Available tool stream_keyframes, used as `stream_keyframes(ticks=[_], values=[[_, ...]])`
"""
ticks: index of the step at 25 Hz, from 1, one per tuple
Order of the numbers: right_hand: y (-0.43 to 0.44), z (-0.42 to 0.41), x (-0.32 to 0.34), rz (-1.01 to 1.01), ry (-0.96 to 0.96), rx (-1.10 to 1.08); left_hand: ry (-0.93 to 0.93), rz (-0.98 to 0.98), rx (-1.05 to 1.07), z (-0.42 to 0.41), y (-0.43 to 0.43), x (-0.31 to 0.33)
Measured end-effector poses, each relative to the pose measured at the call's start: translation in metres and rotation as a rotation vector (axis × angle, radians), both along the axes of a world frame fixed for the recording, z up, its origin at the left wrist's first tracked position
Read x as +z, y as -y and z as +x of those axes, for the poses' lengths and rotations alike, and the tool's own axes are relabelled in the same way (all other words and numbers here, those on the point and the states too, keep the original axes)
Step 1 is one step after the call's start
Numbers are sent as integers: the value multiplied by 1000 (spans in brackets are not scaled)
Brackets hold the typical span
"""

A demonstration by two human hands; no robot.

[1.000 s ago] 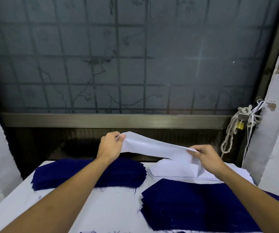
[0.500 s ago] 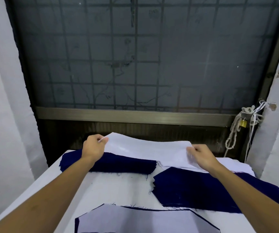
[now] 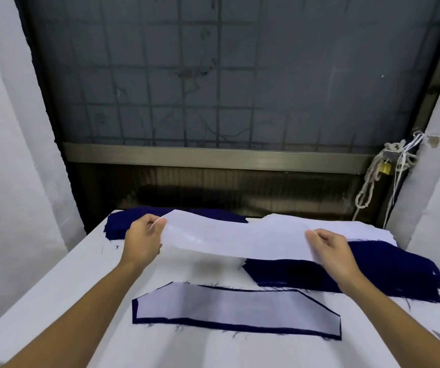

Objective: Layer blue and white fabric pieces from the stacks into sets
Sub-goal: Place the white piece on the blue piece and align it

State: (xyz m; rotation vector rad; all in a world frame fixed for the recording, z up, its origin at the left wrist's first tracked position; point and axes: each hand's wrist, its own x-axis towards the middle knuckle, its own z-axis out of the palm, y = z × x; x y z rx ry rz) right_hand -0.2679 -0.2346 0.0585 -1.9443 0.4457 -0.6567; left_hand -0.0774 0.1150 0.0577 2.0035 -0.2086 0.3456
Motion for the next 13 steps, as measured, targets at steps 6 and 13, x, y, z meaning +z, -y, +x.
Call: stream_keyframes(ticks=[6,13], values=[[-16,-41,-57,64,-34,44,-107,58,-124,-37,-32,-61],[-18,-56,-99,40,-47,-36,-102,201,-63,-60,-45,-107]])
